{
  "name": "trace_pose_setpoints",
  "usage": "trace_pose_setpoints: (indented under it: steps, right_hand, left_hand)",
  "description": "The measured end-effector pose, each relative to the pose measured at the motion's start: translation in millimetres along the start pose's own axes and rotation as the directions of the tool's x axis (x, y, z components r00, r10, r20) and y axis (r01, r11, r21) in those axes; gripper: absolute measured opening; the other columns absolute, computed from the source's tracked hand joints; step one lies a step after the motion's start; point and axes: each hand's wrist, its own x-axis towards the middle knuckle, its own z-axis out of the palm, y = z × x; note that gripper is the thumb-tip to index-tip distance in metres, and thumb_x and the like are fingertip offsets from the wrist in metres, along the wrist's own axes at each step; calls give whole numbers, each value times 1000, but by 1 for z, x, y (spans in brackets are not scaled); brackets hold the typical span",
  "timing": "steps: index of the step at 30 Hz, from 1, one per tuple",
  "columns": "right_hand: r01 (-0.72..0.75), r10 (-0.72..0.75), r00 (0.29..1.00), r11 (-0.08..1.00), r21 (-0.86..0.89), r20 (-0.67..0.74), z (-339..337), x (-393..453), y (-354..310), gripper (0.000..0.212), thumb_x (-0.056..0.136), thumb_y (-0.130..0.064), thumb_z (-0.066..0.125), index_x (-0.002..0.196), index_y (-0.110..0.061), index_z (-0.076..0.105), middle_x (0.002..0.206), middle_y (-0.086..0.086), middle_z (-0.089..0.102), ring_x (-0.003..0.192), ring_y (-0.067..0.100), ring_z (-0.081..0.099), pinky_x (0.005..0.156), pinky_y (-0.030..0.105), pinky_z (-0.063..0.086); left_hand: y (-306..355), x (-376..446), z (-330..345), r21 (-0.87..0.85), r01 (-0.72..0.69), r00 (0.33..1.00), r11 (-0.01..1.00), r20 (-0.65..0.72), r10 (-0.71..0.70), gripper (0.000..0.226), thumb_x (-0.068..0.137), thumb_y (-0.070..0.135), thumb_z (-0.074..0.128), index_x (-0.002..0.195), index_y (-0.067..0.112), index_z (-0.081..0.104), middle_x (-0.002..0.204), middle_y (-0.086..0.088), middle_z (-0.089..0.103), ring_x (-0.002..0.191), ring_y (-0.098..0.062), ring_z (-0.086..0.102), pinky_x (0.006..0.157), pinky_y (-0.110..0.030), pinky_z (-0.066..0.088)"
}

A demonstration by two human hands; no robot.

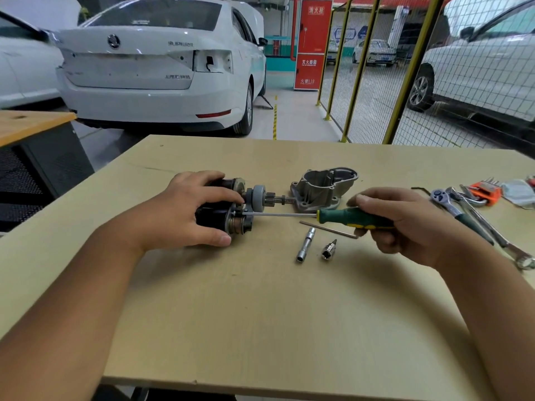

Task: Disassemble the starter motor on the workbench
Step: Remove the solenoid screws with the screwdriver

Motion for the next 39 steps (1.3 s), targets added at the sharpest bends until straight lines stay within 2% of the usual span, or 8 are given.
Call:
trace_pose_setpoints:
  steps: [3, 5, 10, 16, 21, 27, 32, 39]
  right_hand:
    - [111, -110, 994, 988, 111, -19, -4, 1, 1, 46, 53, -18, 90, 96, -12, 73, 79, 12, 67, 59, 19, 54, 51, 30, 46]
    - [125, -122, 992, 979, 160, -31, -3, 2, 1, 45, 53, -14, 89, 96, -15, 74, 85, 11, 68, 67, 21, 57, 59, 34, 50]
    - [-15, 18, 998, 999, 48, -61, 0, -1, -1, 41, 79, -49, 71, 97, -12, 74, 84, 25, 69, 50, 19, 44, 46, 29, 39]
    - [124, -111, 988, 983, 132, -103, -7, 2, 0, 33, 56, -12, 84, 87, -16, 74, 82, 9, 65, 57, 16, 49, 54, 31, 47]
    - [-9, 10, 989, 1000, 11, -149, -2, 1, 0, 38, 81, -48, 73, 97, -13, 75, 84, 20, 72, 49, 17, 46, 45, 27, 39]
    - [106, -95, 987, 991, 82, -132, -8, 2, 3, 51, 44, -15, 94, 92, -17, 75, 79, 11, 65, 54, 17, 47, 48, 29, 41]
    - [-36, 43, 988, 998, 51, -147, -1, 2, 2, 48, 71, -56, 78, 97, -16, 75, 88, 19, 74, 48, 16, 47, 44, 26, 39]
    - [91, -74, 989, 987, 135, -124, -9, 5, 4, 35, 53, -17, 91, 85, -16, 75, 79, 12, 65, 52, 18, 48, 49, 29, 45]
  left_hand:
    - [4, -1, 1, -30, 7, 1000, 1000, 7, -7, 52, 65, 65, 74, 113, 71, 54, 160, 10, 29, 148, -19, 18, 123, -43, 21]
    - [7, -1, 2, -44, 6, 1000, 999, 5, -6, 49, 68, 60, 78, 111, 68, 56, 162, 9, 27, 150, -18, 15, 123, -44, 20]
    - [10, 0, 4, -54, -6, 1000, 999, -13, 5, 49, 75, 51, 85, 112, 64, 55, 163, 8, 27, 150, -21, 16, 124, -47, 19]
    - [13, 5, 9, -49, -22, 998, 999, -60, 19, 50, 75, 55, 84, 117, 58, 58, 161, 8, 32, 148, -27, 22, 123, -50, 22]
    - [13, 5, 10, -67, -9, 998, 998, -68, 5, 51, 72, 58, 80, 119, 57, 60, 161, 8, 32, 148, -25, 22, 122, -51, 23]
    - [14, 6, 11, -74, 0, 997, 997, -75, -6, 49, 68, 62, 73, 114, 62, 55, 160, 11, 32, 148, -24, 22, 121, -49, 24]
    - [16, 5, 10, -73, 14, 997, 997, -73, -19, 49, 76, 52, 86, 113, 61, 55, 159, 13, 32, 149, -23, 20, 122, -49, 23]
    - [32, 7, 18, 25, 53, 975, 998, -218, -47, 43, 70, 71, 66, 106, 47, 66, 152, 14, 41, 146, -15, 26, 109, -50, 30]
